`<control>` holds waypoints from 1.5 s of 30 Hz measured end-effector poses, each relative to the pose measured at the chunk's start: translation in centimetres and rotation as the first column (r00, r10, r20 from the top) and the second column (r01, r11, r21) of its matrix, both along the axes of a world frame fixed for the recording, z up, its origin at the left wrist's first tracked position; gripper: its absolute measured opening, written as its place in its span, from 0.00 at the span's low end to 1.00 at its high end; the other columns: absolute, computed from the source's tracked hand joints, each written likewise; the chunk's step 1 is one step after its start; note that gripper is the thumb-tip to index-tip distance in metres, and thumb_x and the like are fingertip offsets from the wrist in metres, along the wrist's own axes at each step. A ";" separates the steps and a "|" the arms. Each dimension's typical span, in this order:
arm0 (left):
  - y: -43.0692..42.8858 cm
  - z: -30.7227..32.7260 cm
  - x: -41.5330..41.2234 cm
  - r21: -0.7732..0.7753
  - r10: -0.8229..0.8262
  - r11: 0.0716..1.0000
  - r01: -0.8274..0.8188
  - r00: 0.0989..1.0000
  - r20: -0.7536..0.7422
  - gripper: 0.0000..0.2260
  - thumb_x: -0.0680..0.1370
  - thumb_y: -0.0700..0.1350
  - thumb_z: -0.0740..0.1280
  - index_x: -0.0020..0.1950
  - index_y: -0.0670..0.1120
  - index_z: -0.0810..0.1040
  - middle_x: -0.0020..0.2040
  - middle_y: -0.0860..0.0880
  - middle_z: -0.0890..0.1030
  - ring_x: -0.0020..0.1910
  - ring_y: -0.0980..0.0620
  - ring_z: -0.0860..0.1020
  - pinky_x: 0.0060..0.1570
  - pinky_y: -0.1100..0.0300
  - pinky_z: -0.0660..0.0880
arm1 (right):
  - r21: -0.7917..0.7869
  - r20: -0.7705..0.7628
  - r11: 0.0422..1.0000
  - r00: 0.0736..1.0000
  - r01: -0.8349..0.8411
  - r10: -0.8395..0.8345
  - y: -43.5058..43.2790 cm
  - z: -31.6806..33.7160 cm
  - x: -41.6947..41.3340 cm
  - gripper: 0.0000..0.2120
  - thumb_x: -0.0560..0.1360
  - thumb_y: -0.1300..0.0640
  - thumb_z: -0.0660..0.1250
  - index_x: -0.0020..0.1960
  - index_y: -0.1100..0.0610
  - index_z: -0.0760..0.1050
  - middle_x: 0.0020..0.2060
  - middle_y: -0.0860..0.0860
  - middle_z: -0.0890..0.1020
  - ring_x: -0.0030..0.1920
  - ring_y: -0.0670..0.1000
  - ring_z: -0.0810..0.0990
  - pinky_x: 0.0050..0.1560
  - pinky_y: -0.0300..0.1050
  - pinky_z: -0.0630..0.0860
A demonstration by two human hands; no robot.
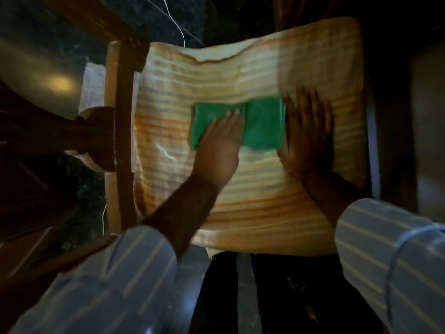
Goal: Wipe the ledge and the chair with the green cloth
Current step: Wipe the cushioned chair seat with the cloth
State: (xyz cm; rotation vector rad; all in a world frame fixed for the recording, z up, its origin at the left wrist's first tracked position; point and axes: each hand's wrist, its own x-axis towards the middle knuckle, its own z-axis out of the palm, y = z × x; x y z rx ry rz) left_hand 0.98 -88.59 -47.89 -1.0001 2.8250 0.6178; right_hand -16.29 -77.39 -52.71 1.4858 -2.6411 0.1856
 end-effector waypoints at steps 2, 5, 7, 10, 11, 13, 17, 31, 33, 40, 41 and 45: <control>3.6 1.0 3.9 0.045 -0.078 0.996 0.077 0.997 0.027 0.27 0.73 0.33 0.57 0.74 0.35 0.71 0.75 0.37 0.71 0.74 0.39 0.70 0.75 0.41 0.64 | 0.003 0.005 1.000 1.000 -0.004 0.004 0.1 0.1 0.0 0.27 0.86 0.47 0.50 0.85 0.49 0.56 0.85 0.54 0.60 0.86 0.57 0.57 0.84 0.61 0.56; 8.6 3.3 9.0 0.154 -0.110 0.982 0.107 0.994 0.015 0.24 0.71 0.31 0.58 0.66 0.34 0.79 0.67 0.38 0.79 0.66 0.39 0.79 0.63 0.39 0.76 | -0.014 0.006 1.000 1.000 0.015 -0.015 -0.1 0.2 0.1 0.28 0.86 0.45 0.51 0.84 0.50 0.58 0.84 0.54 0.61 0.86 0.57 0.57 0.84 0.60 0.55; 10.1 4.9 11.3 0.244 -0.077 0.966 0.083 0.996 -0.035 0.26 0.69 0.34 0.54 0.62 0.34 0.81 0.63 0.39 0.82 0.61 0.40 0.82 0.56 0.41 0.81 | -0.014 0.018 1.000 1.000 0.016 -0.016 -0.1 0.2 0.2 0.29 0.85 0.44 0.51 0.85 0.50 0.58 0.84 0.54 0.61 0.86 0.57 0.57 0.84 0.61 0.55; 9.3 7.1 12.6 0.415 0.246 0.890 -0.191 0.966 -0.083 0.24 0.76 0.38 0.55 0.69 0.38 0.76 0.67 0.45 0.77 0.65 0.43 0.79 0.64 0.53 0.76 | -0.022 0.013 1.000 1.000 0.019 -0.019 -0.1 0.2 0.2 0.29 0.85 0.44 0.51 0.84 0.50 0.58 0.84 0.54 0.62 0.85 0.57 0.58 0.84 0.60 0.55; 8.1 7.7 12.6 0.420 0.370 0.858 -0.296 0.923 -0.103 0.22 0.78 0.37 0.55 0.72 0.40 0.74 0.68 0.44 0.77 0.66 0.46 0.78 0.64 0.59 0.76 | -0.025 0.010 1.000 1.000 0.018 -0.018 -0.1 0.1 0.2 0.29 0.85 0.44 0.51 0.84 0.50 0.58 0.84 0.54 0.62 0.85 0.57 0.58 0.84 0.60 0.55; 4.4 8.8 11.8 0.315 0.549 0.819 -0.479 0.815 -0.186 0.22 0.80 0.33 0.58 0.73 0.44 0.73 0.66 0.46 0.79 0.62 0.58 0.77 0.57 0.77 0.71 | -0.034 0.006 0.999 1.000 0.018 -0.018 -0.1 0.1 0.2 0.28 0.85 0.44 0.51 0.84 0.50 0.59 0.84 0.54 0.62 0.85 0.58 0.59 0.84 0.61 0.55; -4.2 8.1 8.3 0.204 0.544 0.836 -0.510 0.719 -0.432 0.20 0.81 0.32 0.58 0.66 0.50 0.78 0.62 0.67 0.76 0.60 0.82 0.68 0.60 0.84 0.62 | -0.045 -0.003 0.999 1.000 0.017 -0.017 -0.2 0.0 0.2 0.28 0.85 0.44 0.52 0.84 0.50 0.59 0.84 0.54 0.62 0.85 0.58 0.59 0.84 0.60 0.54; 4.9 1.6 13.9 0.186 0.466 0.866 -0.464 0.884 0.039 0.31 0.74 0.24 0.62 0.76 0.42 0.70 0.78 0.46 0.67 0.78 0.46 0.64 0.76 0.40 0.61 | -0.028 0.017 0.999 1.000 0.025 -0.024 -0.2 0.3 0.2 0.28 0.85 0.45 0.52 0.84 0.51 0.60 0.84 0.55 0.63 0.85 0.58 0.59 0.84 0.61 0.56; 8.1 2.8 14.5 0.222 0.450 0.864 -0.452 0.891 0.064 0.31 0.71 0.22 0.61 0.73 0.38 0.73 0.75 0.45 0.68 0.77 0.44 0.64 0.75 0.38 0.63 | -0.014 0.031 0.999 0.999 0.030 -0.030 -0.2 0.4 0.3 0.28 0.85 0.44 0.51 0.84 0.51 0.60 0.84 0.55 0.62 0.85 0.58 0.59 0.84 0.61 0.56; 6.0 6.6 10.6 0.310 0.529 0.819 -0.484 0.845 -0.079 0.24 0.79 0.38 0.56 0.76 0.39 0.68 0.76 0.41 0.70 0.77 0.42 0.67 0.74 0.39 0.66 | -0.029 0.030 0.999 0.999 0.026 -0.025 -0.2 0.2 0.1 0.28 0.85 0.45 0.51 0.84 0.51 0.60 0.84 0.54 0.62 0.85 0.58 0.59 0.84 0.61 0.55; 4.6 6.9 9.3 0.283 0.537 0.829 -0.483 0.830 -0.155 0.24 0.80 0.38 0.57 0.77 0.39 0.68 0.76 0.41 0.70 0.77 0.43 0.66 0.74 0.39 0.65 | -0.032 0.028 0.999 0.999 0.024 -0.023 -0.2 0.1 0.1 0.28 0.85 0.45 0.51 0.84 0.51 0.60 0.84 0.54 0.63 0.85 0.58 0.59 0.84 0.61 0.55; 0.3 5.5 4.0 0.064 0.375 0.923 -0.380 0.848 -0.374 0.22 0.80 0.35 0.56 0.74 0.39 0.69 0.75 0.42 0.71 0.77 0.42 0.65 0.77 0.42 0.61 | -0.033 0.033 0.999 0.999 0.023 -0.022 -0.1 0.3 0.2 0.28 0.85 0.45 0.53 0.83 0.51 0.61 0.84 0.55 0.63 0.85 0.58 0.60 0.84 0.61 0.56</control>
